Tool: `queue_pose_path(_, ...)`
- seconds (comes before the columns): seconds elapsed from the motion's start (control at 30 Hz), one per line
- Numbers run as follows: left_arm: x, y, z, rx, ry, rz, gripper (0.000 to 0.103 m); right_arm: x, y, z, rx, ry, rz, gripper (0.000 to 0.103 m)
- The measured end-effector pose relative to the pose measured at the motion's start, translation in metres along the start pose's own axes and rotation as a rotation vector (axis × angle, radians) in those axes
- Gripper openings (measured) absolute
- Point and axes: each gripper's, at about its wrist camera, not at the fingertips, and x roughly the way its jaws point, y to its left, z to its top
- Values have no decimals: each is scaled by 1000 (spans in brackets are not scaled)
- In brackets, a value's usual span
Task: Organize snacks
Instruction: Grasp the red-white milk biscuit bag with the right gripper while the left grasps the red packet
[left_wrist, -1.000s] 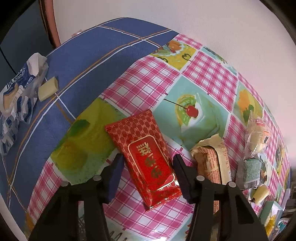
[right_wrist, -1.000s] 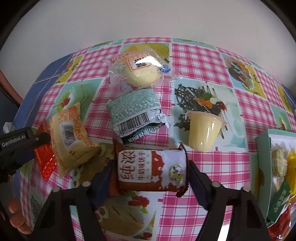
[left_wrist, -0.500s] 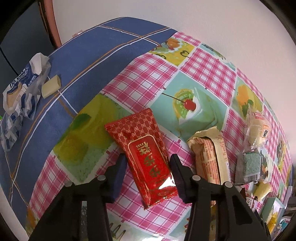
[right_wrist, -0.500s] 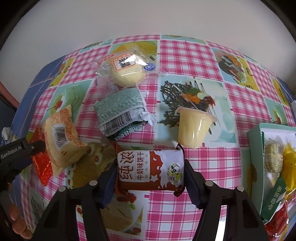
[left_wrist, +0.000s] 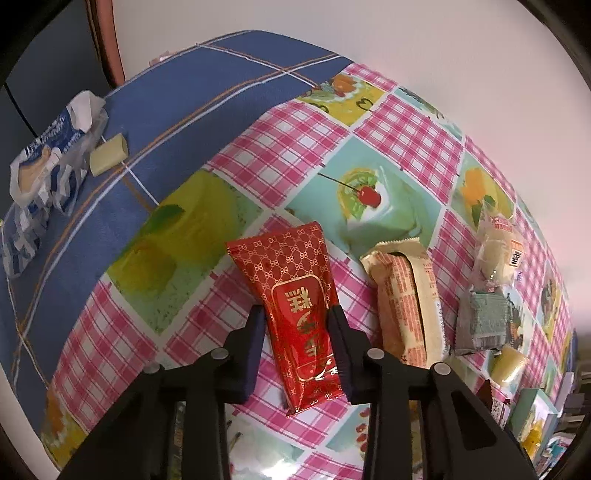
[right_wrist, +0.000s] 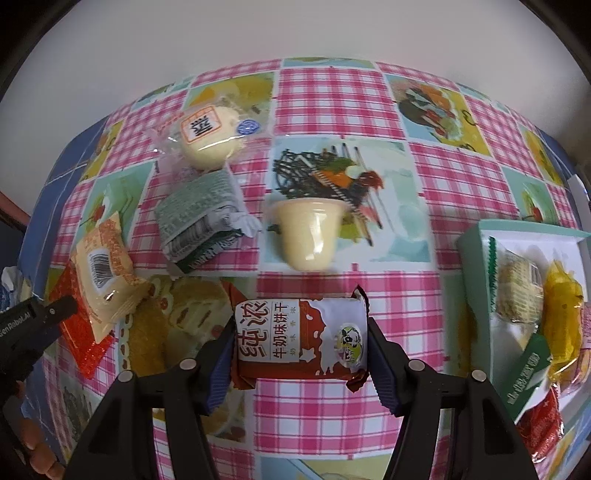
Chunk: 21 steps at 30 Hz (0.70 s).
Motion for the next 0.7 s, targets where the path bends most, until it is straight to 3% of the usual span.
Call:
queue_pose_path(0.37,5,7,-1,-33,15,-26,39,1,-23,4,21,26,7,66)
queue_pose_path(0.5,9,2,-1,-22,16,-11,52,2,-24,3,19,26,10,66)
queue_pose_path(0.7,13,-19,-4,58,8,52,55,16,-4,4,6,27,-11,66)
